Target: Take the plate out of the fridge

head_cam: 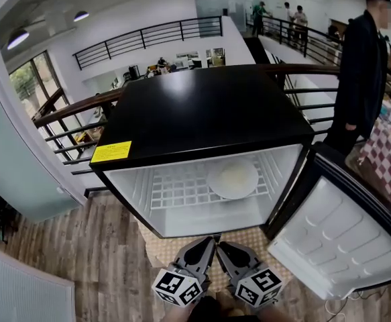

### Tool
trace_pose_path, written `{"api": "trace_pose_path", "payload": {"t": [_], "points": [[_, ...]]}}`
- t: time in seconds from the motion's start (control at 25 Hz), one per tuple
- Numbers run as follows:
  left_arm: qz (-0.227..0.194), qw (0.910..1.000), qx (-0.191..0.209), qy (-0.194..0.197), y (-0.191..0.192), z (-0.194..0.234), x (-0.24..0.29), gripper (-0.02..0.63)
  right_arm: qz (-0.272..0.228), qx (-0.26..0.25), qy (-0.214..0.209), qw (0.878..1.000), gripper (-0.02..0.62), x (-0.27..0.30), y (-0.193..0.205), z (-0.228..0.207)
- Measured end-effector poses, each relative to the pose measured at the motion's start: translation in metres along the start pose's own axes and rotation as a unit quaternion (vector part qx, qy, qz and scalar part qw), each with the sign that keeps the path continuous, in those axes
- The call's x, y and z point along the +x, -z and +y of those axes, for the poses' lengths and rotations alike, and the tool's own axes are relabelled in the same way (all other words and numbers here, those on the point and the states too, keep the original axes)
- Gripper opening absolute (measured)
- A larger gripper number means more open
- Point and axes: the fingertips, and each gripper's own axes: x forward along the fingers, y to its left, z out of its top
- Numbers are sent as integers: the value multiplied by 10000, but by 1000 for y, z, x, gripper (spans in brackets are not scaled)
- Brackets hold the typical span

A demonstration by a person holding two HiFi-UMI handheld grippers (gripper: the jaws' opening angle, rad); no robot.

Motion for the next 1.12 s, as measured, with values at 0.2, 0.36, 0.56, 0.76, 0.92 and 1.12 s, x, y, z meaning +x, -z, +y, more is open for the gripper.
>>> {"api": "trace_pose_path", "payload": {"t": [0.2,0.36,0.56,0.76,0.92,1.12], "points": [[74,9998,-39,168,2,7,13,11,18,109,350,9993,57,10,-3,-16],[92,9996,-67,274,3,11,21,11,-51,298,682,9972,57,16,-12,-34],[114,9992,-100,380,3,15,30,11,-117,987,1291,9866,58,26,-26,-67],[117,9987,-107,490,2,17,40,11,-446,1766,1552,9710,58,35,-48,-89],[109,9983,-110,559,0,17,47,11,-664,2359,1770,9532,119,39,-60,-103],[149,9980,-112,601,-2,18,50,11,-901,3123,1865,9271,178,47,-69,-116]]}}
